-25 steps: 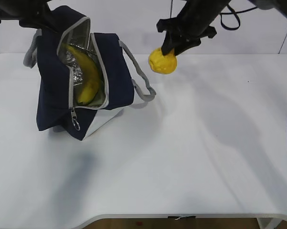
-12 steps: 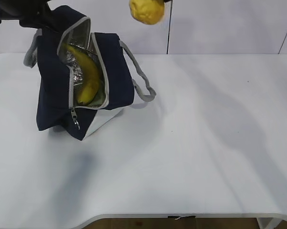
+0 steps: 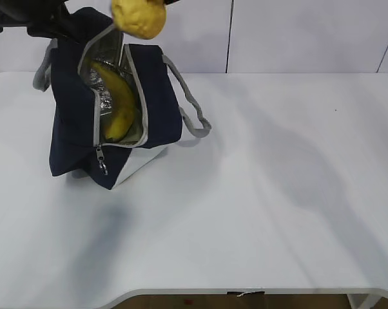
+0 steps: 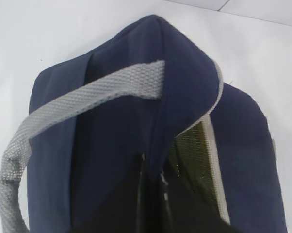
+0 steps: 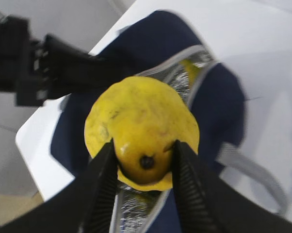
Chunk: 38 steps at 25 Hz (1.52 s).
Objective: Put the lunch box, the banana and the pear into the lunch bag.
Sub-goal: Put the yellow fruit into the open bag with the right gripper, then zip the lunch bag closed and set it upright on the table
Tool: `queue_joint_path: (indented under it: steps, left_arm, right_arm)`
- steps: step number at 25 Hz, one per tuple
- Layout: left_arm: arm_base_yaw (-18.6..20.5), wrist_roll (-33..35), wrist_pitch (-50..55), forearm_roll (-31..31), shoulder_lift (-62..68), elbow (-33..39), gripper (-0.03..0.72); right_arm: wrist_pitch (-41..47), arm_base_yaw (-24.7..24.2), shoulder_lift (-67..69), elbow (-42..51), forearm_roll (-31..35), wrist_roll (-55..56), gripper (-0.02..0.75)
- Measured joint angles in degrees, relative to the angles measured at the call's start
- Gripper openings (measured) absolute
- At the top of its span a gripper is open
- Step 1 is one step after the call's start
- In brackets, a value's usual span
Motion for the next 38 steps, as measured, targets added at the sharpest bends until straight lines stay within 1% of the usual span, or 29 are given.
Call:
queue_joint_path:
  steps: [5, 10, 11, 13, 14, 17, 19, 22, 25, 32, 34, 38]
  left_arm:
    - [0.0, 0.0, 0.0, 0.0, 0.0, 0.0, -0.006]
    - [0.0, 0.0, 0.0, 0.0, 0.0, 0.0, -0.006]
    - [0.0, 0.0, 0.0, 0.0, 0.0, 0.0, -0.006]
    - [0.0, 0.0, 0.0, -0.04, 0.0, 0.0, -0.006]
    - [0.0, 0.0, 0.0, -0.13, 0.0, 0.0, -0.006]
    - [0.0, 0.0, 0.0, -0.17, 0.0, 0.0, -0.006]
    - [0.0, 0.0, 0.0, -0.17, 0.0, 0.0, -0.006]
    - [0.0, 0.0, 0.0, -0.26, 0.0, 0.0, -0.006]
    - [0.0, 0.0, 0.0, -0.26, 0.0, 0.0, -0.006]
    - [0.0, 0.0, 0.0, -0.3, 0.0, 0.0, -0.006]
    - [0.0, 0.0, 0.0, -0.3, 0.0, 0.0, -0.006]
    - [0.0, 0.0, 0.0, -0.3, 0.0, 0.0, -0.006]
  right_arm:
    - [0.04, 3.83, 1.59, 1.7, 0.08, -2.23, 0.292]
    - [-0.86, 5.32, 5.65, 1.72, 0.08, -3.72, 0.296]
    - [-1.23, 5.44, 6.7, 1.81, 0.08, -4.31, 0.312]
    - [-2.58, 5.44, 8.47, 1.95, 0.32, -6.43, 0.375]
    - [-3.22, 5.44, 8.92, 1.95, 0.47, -7.27, 0.435]
    - [-4.27, 5.44, 9.4, 1.95, 1.07, -8.24, 0.554]
    - [-3.93, 5.44, 9.4, 1.04, 0.77, -8.44, 0.584]
    - [-2.13, 5.34, 8.78, -0.25, -2.64, -6.49, 0.589]
    - [-1.03, 5.04, 6.96, -0.61, -9.44, -2.19, 0.589]
    - [-0.67, 2.46, 5.37, -0.72, -16.25, 6.67, 0.588]
    - [-0.63, 1.42, 5.37, -0.72, -16.4, 8.22, 0.587]
    - [-0.54, 0.07, 5.37, -0.61, -12.93, 8.99, 0.546]
